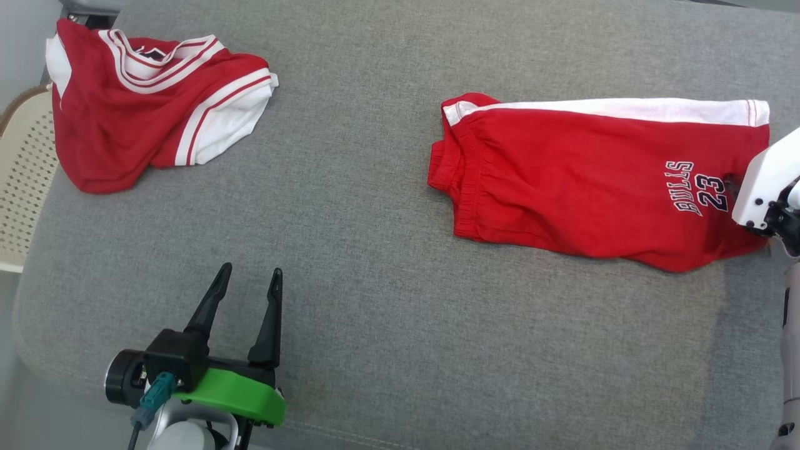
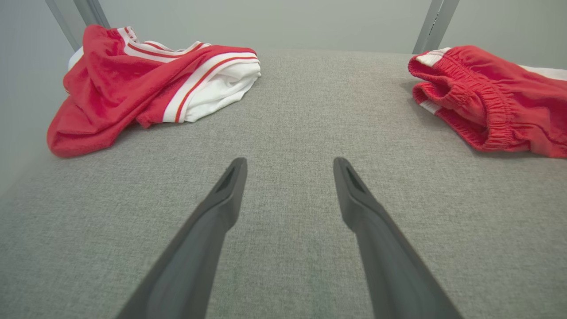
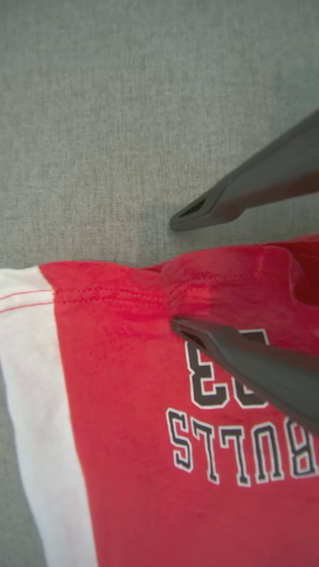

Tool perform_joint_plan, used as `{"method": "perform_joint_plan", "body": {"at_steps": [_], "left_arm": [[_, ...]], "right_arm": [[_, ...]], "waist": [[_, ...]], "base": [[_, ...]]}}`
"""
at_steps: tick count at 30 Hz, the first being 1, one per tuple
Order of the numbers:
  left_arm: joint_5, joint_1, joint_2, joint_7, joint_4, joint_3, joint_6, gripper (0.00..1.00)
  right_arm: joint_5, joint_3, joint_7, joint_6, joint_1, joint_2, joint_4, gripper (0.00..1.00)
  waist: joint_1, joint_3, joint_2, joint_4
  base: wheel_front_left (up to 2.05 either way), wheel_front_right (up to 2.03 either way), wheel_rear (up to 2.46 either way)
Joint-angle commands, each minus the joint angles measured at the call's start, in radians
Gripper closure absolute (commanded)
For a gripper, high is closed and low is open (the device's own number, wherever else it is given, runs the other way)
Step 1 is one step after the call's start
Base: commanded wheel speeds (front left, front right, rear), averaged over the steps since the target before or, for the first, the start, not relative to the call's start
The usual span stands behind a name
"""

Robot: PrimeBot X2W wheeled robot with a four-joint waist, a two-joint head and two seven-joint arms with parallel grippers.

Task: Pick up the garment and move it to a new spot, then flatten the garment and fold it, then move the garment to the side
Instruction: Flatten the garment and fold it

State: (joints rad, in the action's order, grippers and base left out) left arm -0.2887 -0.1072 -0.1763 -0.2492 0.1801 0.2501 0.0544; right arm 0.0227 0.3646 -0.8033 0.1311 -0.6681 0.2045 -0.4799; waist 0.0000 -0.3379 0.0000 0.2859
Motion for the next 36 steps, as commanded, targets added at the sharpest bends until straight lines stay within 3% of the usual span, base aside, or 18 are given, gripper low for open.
{"method": "perform_joint_plan", "body": {"at_steps": [1,5,7,8,9,32,36], "left_arm": [[0.005,-0.017,0.003,-0.008,0.003,0.001,0.007,0.0],[0.004,-0.023,0.007,-0.008,0.009,0.009,0.006,0.0],[0.001,-0.023,0.006,-0.008,0.013,0.011,0.007,0.0],[0.0,-0.024,0.006,-0.008,0.016,0.011,0.008,0.0],[-0.001,-0.025,0.005,-0.009,0.018,0.012,0.009,0.0],[-0.015,-0.022,0.002,-0.013,0.048,0.027,-0.001,0.0],[-0.021,-0.007,0.001,-0.013,0.057,0.029,-0.003,0.0]], "right_arm": [[-0.007,-0.001,-0.003,-0.001,-0.007,-0.004,-0.019,0.0],[0.014,-0.02,-0.031,0.001,-0.005,-0.043,-0.064,0.0],[0.022,-0.032,-0.044,0.003,-0.004,-0.052,-0.071,0.65],[0.026,-0.036,-0.048,0.004,-0.004,-0.052,-0.072,0.9],[0.028,-0.044,-0.051,0.004,-0.004,-0.049,-0.072,1.0],[-0.079,0.045,-0.012,-0.001,0.032,0.09,0.033,1.0],[-0.053,0.034,-0.039,-0.001,0.017,0.066,0.059,1.0]], "waist": [[0.0,-0.015,0.0,0.015],[0.0,-0.02,0.0,0.018],[0.0,-0.02,0.0,0.018],[0.0,-0.02,0.0,0.017],[0.0,-0.02,0.0,0.016],[0.0,0.059,0.0,-0.002],[0.0,0.083,0.0,-0.001]], "base": [[0.0,0.0,0.0],[0.0,0.0,0.0],[0.0,0.0,0.0],[0.0,0.0,0.0],[0.0,0.0,0.0],[0.0,0.0,0.0],[0.0,0.0,0.0]]}}
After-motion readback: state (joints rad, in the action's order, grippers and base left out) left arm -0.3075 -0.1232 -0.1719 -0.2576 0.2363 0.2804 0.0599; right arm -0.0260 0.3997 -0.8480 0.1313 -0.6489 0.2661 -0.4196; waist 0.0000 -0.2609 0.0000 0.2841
